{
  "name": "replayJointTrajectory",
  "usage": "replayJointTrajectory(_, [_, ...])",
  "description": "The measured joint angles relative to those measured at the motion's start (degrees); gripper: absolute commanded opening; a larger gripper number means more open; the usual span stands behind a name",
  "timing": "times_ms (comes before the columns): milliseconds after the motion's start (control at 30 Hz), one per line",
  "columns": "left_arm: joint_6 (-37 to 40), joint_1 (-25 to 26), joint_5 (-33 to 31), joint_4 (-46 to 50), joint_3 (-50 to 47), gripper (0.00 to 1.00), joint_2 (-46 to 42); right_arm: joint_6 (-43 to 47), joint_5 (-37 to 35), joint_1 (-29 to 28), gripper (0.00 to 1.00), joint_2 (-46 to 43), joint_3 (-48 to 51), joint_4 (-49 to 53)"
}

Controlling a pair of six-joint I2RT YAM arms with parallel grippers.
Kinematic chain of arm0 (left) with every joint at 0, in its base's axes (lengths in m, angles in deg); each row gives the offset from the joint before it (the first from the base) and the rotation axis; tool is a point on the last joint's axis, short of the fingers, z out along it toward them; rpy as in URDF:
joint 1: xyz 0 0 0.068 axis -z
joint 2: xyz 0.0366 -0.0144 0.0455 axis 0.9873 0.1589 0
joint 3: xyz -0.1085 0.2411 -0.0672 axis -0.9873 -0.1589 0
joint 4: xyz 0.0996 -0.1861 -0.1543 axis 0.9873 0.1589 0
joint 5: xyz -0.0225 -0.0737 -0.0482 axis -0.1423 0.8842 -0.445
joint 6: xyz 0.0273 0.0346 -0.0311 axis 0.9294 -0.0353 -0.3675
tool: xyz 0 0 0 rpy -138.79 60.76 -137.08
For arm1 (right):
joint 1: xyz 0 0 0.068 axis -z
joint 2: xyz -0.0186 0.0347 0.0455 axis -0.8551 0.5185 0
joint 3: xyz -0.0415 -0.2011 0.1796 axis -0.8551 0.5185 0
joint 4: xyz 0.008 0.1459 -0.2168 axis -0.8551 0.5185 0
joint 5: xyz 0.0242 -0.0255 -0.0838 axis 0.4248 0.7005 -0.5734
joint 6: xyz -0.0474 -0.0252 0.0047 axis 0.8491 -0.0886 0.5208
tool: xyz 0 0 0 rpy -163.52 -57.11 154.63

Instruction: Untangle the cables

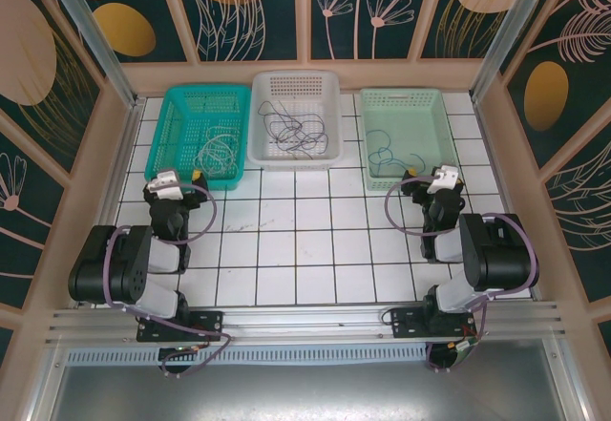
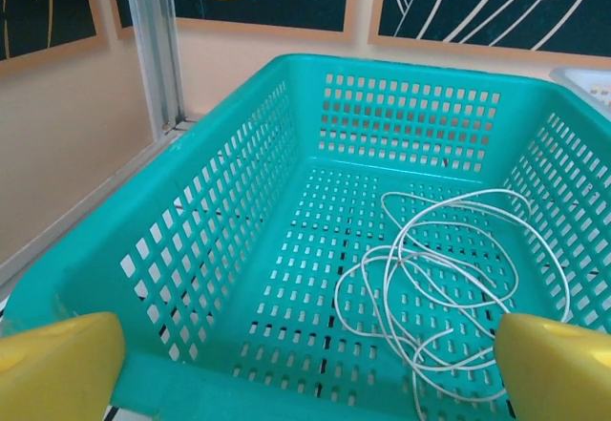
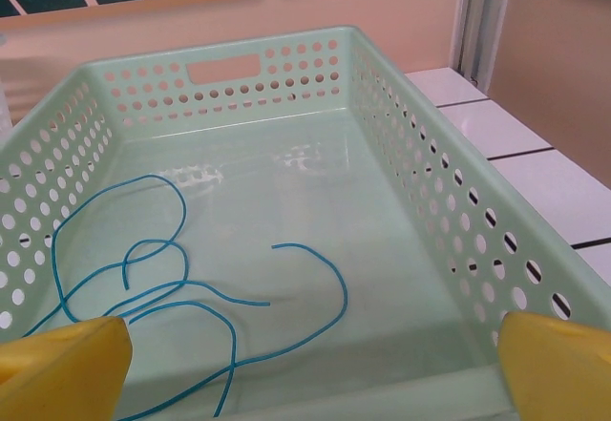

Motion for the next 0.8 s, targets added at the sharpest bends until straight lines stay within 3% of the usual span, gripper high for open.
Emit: replayJointTrajectory(800, [0.39, 0.0, 0.0, 3.19, 2.97, 0.99, 0.39, 0.0, 0.44, 0.33, 0.99, -0.02, 0.0, 0.02])
